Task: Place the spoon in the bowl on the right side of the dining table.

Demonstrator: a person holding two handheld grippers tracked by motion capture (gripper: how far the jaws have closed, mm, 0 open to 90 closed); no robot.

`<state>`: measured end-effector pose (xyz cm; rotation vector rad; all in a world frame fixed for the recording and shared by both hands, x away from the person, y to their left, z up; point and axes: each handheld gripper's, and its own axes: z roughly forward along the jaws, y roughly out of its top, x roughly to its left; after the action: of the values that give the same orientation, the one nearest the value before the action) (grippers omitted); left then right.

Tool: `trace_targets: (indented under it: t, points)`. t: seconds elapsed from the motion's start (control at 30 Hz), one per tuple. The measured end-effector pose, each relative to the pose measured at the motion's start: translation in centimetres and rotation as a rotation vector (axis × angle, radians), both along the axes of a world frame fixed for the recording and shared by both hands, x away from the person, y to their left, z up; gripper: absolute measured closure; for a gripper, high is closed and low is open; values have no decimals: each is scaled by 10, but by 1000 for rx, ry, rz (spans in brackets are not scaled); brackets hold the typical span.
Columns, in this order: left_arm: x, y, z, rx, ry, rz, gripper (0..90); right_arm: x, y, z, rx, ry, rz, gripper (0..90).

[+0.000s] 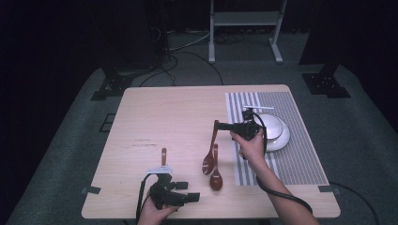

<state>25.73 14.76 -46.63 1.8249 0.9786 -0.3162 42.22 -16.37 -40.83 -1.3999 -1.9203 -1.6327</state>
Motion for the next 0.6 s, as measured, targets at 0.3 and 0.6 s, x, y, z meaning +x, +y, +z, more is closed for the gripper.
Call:
trace_targets:
  t: [0.3,0.6]
  points:
    - [0,0,0,8,-3,3,93,4,-24,11,-6,-12,-57,834]
    - [0,0,-1,6,-5,6,93,6,-48,20,-11,-21,-127,834]
